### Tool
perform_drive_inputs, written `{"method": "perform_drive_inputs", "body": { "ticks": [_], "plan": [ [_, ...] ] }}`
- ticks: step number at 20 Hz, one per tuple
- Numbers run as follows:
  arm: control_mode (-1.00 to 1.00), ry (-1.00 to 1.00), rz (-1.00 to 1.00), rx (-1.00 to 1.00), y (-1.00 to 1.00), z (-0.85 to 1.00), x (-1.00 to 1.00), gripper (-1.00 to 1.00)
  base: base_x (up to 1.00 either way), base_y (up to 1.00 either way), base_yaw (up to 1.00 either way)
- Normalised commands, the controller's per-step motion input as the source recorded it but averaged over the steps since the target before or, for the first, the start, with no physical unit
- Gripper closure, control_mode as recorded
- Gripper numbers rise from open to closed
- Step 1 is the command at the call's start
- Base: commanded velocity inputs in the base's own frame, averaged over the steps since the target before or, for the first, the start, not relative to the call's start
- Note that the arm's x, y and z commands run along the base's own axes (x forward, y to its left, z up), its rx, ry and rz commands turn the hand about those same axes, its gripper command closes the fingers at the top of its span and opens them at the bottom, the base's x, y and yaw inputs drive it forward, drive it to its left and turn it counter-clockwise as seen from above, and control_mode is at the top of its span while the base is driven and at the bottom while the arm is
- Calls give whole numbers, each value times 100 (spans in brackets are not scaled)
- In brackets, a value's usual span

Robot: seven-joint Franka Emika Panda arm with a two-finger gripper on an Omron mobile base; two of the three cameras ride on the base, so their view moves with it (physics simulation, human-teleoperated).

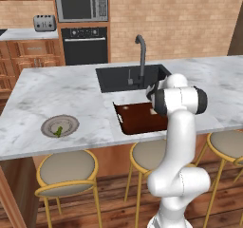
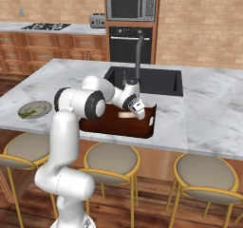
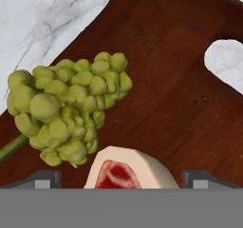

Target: Create a steak meal by picking up the steak and asparagus from the tray and placing them on the plate. Leave the grapes on the tray.

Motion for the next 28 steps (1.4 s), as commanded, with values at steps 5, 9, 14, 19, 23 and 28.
{"method": "perform_drive_inputs", "body": {
  "ticks": [5, 9, 14, 19, 23, 28],
  "plan": [
    [-100, 0, 0, 0, 1, -19, -1, 100, 0, 0, 0],
    [-100, -1, 0, 0, 13, -14, 0, 100, 0, 0, 0],
    [-100, -7, 0, 0, 17, 0, 0, 100, 0, 0, 0],
    [-100, -16, 0, 0, 1, 35, -31, 100, 0, 0, 0],
    [-100, -25, 0, 0, 22, 19, -29, 100, 0, 0, 0],
    [-100, -26, 0, 4, 34, 34, -30, 100, 0, 0, 0]
  ]
}}
